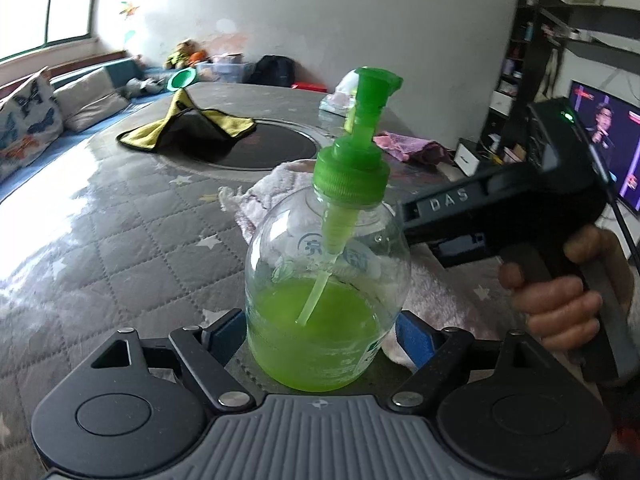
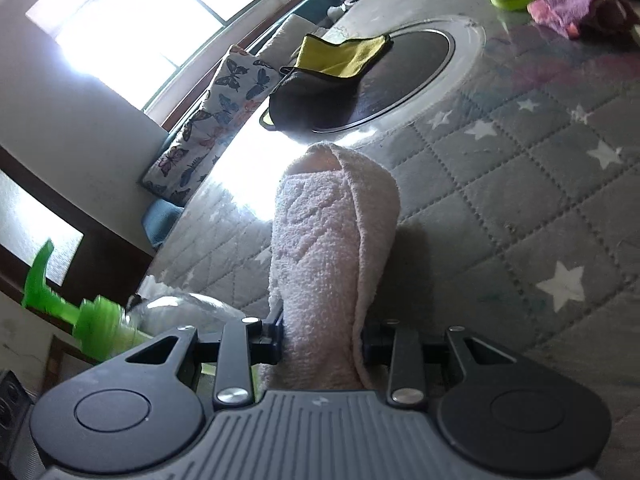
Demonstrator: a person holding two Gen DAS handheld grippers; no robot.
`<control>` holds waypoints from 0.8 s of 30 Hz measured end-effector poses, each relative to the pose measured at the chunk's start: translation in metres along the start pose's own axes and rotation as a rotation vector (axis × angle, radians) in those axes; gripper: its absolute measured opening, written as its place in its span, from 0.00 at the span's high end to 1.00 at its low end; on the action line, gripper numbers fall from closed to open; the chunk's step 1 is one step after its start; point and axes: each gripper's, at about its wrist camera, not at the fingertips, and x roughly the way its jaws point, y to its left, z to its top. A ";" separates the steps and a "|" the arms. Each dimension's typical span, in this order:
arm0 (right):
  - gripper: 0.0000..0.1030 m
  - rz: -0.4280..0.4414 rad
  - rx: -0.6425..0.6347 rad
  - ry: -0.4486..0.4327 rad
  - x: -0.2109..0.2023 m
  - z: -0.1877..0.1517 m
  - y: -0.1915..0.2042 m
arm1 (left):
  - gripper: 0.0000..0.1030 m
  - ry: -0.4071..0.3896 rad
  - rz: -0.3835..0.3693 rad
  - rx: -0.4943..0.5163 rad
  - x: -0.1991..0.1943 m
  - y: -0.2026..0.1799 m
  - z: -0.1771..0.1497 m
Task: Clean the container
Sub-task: 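Wipe the bottle again with the pink towel in the right tool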
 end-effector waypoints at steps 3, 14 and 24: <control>0.68 -0.006 0.003 -0.004 -0.003 -0.002 0.001 | 0.17 0.000 0.023 -0.039 0.001 -0.002 0.001; 0.68 0.052 0.013 -0.074 -0.040 0.011 0.014 | 0.18 -0.008 -0.045 0.117 0.000 -0.002 0.000; 0.68 0.131 -0.016 -0.080 -0.033 0.030 0.031 | 0.18 0.001 -0.104 0.228 0.011 0.002 0.001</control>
